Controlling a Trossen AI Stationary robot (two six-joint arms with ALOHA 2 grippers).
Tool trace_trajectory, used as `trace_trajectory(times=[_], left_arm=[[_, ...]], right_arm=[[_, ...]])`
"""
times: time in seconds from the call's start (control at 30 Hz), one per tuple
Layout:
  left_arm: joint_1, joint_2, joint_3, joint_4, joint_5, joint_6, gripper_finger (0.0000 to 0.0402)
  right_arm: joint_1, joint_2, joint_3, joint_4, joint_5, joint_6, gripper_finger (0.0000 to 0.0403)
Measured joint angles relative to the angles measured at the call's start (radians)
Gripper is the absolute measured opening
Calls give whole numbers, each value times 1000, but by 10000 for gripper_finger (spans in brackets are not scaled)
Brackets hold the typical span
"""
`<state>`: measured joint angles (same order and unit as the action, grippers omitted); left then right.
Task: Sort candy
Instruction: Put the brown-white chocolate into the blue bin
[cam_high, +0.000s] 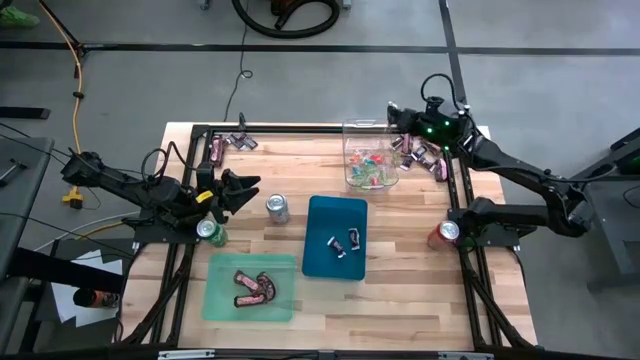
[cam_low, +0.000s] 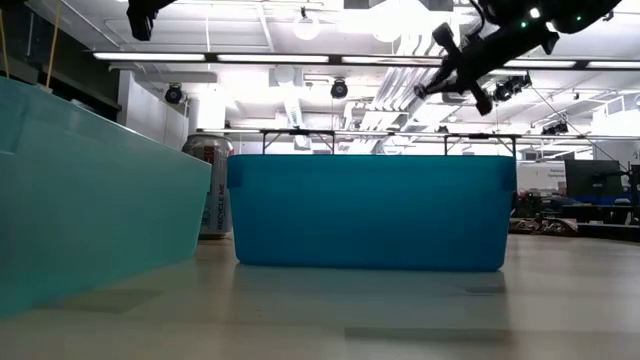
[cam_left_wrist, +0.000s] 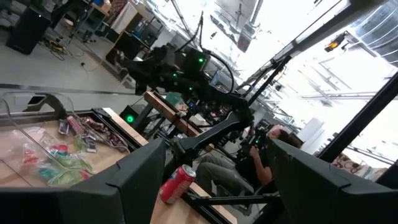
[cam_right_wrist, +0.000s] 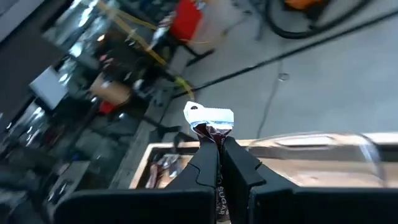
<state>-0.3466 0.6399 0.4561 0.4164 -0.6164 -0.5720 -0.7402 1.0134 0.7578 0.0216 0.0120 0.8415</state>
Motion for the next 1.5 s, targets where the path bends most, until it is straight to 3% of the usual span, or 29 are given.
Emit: trace_trajectory(times=[0.5,0.87,1.03,1.2,1.5], left_arm=[[0,0,0,0,-2,0,268],[2,0,0,0,2,0,268],[29,0,0,0,11,0,268],[76,0,0,3,28,-1,268],[155,0,0,18,118,-3,268]], right_arm=[[249,0,0,59,-70,-148,0],[569,0,0,86,-69,-83,0],[749,7,2,124,28,-38,0],[850,77,74,51,100,-55,0],[858,353,323,-302,36,-256,0]])
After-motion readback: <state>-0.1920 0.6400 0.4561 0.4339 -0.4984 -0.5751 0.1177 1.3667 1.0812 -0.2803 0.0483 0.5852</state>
